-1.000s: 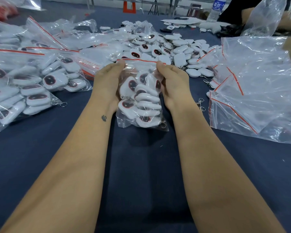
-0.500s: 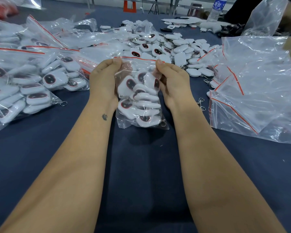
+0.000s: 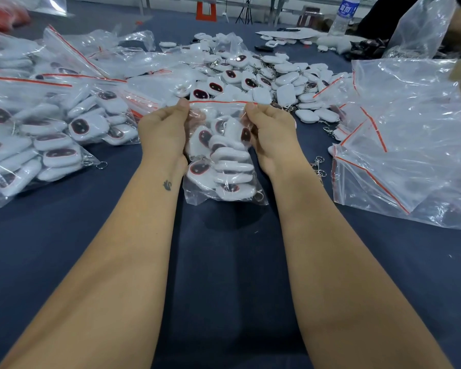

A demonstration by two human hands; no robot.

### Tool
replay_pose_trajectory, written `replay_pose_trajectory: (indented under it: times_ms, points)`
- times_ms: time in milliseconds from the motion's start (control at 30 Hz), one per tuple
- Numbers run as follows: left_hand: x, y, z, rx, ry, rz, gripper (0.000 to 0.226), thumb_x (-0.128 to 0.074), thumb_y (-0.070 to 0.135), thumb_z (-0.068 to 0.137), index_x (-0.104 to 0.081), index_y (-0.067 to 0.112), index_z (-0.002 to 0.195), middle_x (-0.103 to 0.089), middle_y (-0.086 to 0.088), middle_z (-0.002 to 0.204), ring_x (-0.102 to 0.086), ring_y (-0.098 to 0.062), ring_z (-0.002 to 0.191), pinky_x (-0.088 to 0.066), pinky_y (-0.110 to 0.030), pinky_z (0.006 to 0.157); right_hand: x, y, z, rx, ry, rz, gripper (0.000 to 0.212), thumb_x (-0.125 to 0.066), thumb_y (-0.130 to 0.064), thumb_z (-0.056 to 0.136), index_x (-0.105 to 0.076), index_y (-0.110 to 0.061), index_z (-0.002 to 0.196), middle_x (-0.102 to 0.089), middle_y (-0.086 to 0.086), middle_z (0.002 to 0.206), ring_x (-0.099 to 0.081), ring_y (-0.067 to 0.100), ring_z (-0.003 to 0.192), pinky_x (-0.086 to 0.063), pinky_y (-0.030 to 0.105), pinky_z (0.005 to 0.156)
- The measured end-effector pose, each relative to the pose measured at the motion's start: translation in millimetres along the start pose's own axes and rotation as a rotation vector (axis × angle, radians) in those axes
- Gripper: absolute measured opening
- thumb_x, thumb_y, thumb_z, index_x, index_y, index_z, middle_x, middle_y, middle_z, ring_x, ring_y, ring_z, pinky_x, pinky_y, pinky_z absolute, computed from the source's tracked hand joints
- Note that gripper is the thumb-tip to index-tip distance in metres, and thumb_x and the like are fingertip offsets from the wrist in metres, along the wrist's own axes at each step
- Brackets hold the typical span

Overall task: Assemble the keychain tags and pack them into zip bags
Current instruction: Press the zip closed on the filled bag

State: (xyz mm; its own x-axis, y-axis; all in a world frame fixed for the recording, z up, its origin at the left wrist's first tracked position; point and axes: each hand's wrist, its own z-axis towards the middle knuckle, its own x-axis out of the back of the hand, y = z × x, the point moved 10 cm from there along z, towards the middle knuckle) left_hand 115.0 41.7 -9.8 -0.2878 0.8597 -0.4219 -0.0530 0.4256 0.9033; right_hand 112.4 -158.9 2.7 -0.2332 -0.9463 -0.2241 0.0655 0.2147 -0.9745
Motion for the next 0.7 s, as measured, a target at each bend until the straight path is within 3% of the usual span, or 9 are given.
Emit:
replay_pose_trajectory:
  times_ms: [133, 367, 533, 700]
  points:
    - [-5.4, -1.7, 0.8, 0.023, -0.049, -0.042, 0.033, -0.069, 0.014, 0.091, -0.069, 0.012, 0.058, -0.07, -0.002, 0.06, -0.066, -0.012, 0.055, -0.055, -0.024, 0.059, -2.4, -1.2, -0.3, -0.009, -0.008, 0.056, 0.028, -0.052, -0.006, 0.1, -0.061, -0.005, 0.074, -0.061, 0.01, 0.076, -0.054, 0.018, 0.071, -0.047, 0.039, 0.086]
    - [-14.3, -3.6, 0.7, 0.042, -0.162, -0.003, 0.037, -0.074, 0.014, 0.086, -0.073, 0.016, 0.049, -0.073, -0.004, 0.065, -0.069, -0.014, 0.06, -0.055, -0.025, 0.063, -3.4, 0.8, 1.3, -0.047, -0.011, 0.199, 0.023, -0.054, -0.005, 0.099, -0.062, -0.003, 0.078, -0.061, 0.009, 0.075, -0.057, 0.019, 0.072, -0.049, 0.044, 0.097]
    - [-10.4, 0.5, 0.7, 0.01, -0.099, -0.032, 0.042, -0.068, 0.01, 0.091, -0.069, 0.016, 0.05, -0.069, 0.001, 0.056, -0.064, -0.008, 0.052, -0.054, -0.022, 0.058, -5.9, -1.2, 0.6, -0.023, -0.042, 0.162, 0.021, -0.059, -0.001, 0.094, -0.064, -0.007, 0.073, -0.064, 0.002, 0.061, -0.059, 0.013, 0.06, -0.05, 0.027, 0.068]
    - [-15.4, 0.6, -3.9, 0.037, -0.135, -0.092, 0.042, -0.071, 0.01, 0.088, -0.071, 0.017, 0.046, -0.069, -0.001, 0.058, -0.065, -0.011, 0.053, -0.057, -0.026, 0.06, -13.4, 0.8, -4.1, -0.041, -0.112, 0.124, 0.016, -0.06, -0.002, 0.093, -0.064, -0.005, 0.078, -0.063, 0.006, 0.073, -0.058, 0.017, 0.068, -0.051, 0.031, 0.072]
